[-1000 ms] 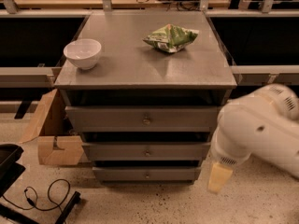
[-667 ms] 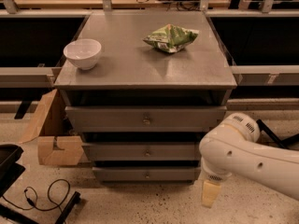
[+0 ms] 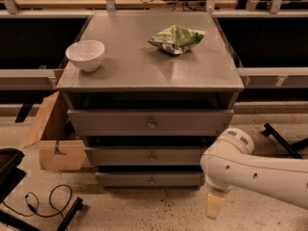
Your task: Open bottom drawer
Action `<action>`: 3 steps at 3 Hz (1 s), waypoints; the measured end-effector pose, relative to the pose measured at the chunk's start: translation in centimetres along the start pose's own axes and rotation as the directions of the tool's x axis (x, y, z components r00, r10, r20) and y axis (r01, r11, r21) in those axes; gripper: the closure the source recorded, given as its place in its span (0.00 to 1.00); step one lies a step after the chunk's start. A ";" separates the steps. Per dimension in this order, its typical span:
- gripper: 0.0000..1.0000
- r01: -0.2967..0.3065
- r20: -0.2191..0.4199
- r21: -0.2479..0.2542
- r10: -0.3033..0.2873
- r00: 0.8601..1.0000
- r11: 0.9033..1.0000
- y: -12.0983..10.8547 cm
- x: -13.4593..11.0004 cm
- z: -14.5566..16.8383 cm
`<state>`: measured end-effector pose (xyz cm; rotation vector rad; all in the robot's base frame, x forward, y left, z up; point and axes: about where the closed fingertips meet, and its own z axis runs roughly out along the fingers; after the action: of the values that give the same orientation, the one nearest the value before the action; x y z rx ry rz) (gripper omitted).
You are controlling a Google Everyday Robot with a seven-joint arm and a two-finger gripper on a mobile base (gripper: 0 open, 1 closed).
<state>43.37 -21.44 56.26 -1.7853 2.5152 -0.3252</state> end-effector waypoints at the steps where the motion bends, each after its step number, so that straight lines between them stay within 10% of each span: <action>1: 0.00 0.010 0.017 0.001 -0.010 1.000 1.000 -0.1 -1.6 1.8; 3: 0.00 0.011 0.124 -0.001 -0.011 0.992 1.000 -0.6 -6.3 14.1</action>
Offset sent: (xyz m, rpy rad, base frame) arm 0.0604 0.0430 -0.1727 0.1416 -0.0338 0.0567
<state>48.22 -17.78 42.04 -1.7620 2.4228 -0.2050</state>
